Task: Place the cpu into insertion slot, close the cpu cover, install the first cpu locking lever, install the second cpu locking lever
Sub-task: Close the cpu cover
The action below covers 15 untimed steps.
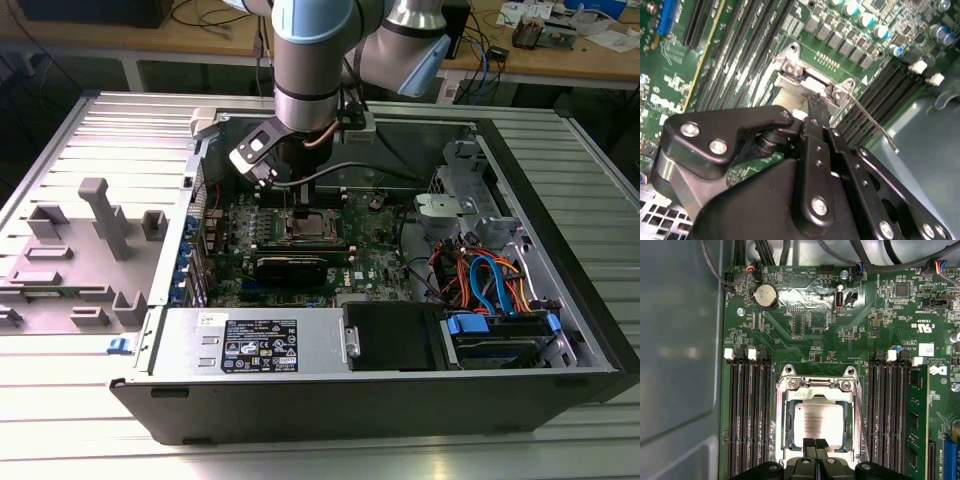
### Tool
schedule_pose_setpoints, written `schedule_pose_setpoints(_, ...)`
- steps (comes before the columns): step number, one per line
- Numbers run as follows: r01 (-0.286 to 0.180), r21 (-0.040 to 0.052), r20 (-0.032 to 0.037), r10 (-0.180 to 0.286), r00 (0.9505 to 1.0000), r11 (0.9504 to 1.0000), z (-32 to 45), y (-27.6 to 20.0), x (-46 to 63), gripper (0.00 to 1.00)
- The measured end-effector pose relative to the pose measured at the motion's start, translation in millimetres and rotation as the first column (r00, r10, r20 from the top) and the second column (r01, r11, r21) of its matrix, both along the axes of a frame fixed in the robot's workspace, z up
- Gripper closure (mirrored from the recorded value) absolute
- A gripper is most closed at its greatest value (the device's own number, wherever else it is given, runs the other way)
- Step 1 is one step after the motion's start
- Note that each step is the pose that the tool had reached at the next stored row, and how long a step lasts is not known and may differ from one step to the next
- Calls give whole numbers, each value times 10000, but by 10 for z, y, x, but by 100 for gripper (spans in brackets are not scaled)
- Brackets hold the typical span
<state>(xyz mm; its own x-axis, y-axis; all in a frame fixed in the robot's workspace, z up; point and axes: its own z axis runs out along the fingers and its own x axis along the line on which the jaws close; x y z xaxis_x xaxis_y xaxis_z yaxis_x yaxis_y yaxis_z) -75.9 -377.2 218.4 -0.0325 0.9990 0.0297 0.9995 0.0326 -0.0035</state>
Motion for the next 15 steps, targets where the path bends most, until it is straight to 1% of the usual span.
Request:
schedule_pose_setpoints(2, -18, 1, 1, 18, 10000, 10000, -37, 0, -2, 89)
schedule_pose_setpoints(9, -32, -2, -4, 32, 10000, 10000, -98, 0, -6, 89)
schedule_pose_setpoints(13, -35, 0, -4, 35, 10000, 10000, -95, 0, -6, 89)
schedule_pose_setpoints(15, -35, 1, -4, 35, 10000, 10000, -62, 0, -6, 89)
